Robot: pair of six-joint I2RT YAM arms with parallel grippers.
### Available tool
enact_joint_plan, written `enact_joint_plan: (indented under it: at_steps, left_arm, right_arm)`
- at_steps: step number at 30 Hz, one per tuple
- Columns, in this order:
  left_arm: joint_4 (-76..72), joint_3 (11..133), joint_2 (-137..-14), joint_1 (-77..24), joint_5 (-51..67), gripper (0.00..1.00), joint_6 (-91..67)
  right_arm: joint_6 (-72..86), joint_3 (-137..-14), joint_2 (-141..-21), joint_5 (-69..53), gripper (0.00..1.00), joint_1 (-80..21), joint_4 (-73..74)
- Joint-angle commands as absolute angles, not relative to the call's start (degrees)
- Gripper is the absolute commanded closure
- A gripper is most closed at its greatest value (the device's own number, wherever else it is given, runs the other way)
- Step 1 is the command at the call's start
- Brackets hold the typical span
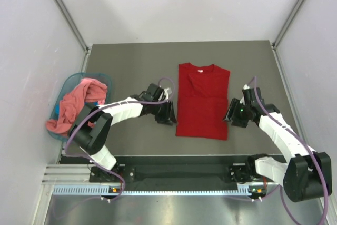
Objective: Fold and stack the t-shirts
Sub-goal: Fold the tshirt
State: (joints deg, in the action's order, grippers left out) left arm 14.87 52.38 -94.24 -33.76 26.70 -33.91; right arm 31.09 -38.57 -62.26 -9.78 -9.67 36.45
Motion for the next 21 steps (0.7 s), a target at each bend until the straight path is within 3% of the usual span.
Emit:
enact_joint_plan:
  at_steps: [1,7,12,15,21]
  left_arm:
    - [7.04,46.24,-92.20,-33.75,29.96,0.57,-38.05]
    - [8.61,46.31,-89.92,-33.84,27.34,0.58,-37.18]
    - [11.50,57.11,-89.73,-33.66,21.10,0.55,-32.17]
    - [21.51,64.94,-94.82,-33.40,20.57,0.57,-31.91]
    - [14.43,55.12,-93.60,-34.89,23.81,0.55,-37.70]
  right_arm:
    - [33.57,-36.22,-61.70,-12.74,0.48,-11.16,35.25]
    - [34.02,-36.98,-59.33,-11.00,0.47,-12.22,35.59]
    - [31.55,-43.15,-61.96,-5.99,0.48,-13.53,36.47]
    - [31.29,-43.69,-64.07,-6.06,0.48,-13.62,37.88]
    - [38.13,-35.34,-61.18,-9.13,0.46,-13.80,34.90]
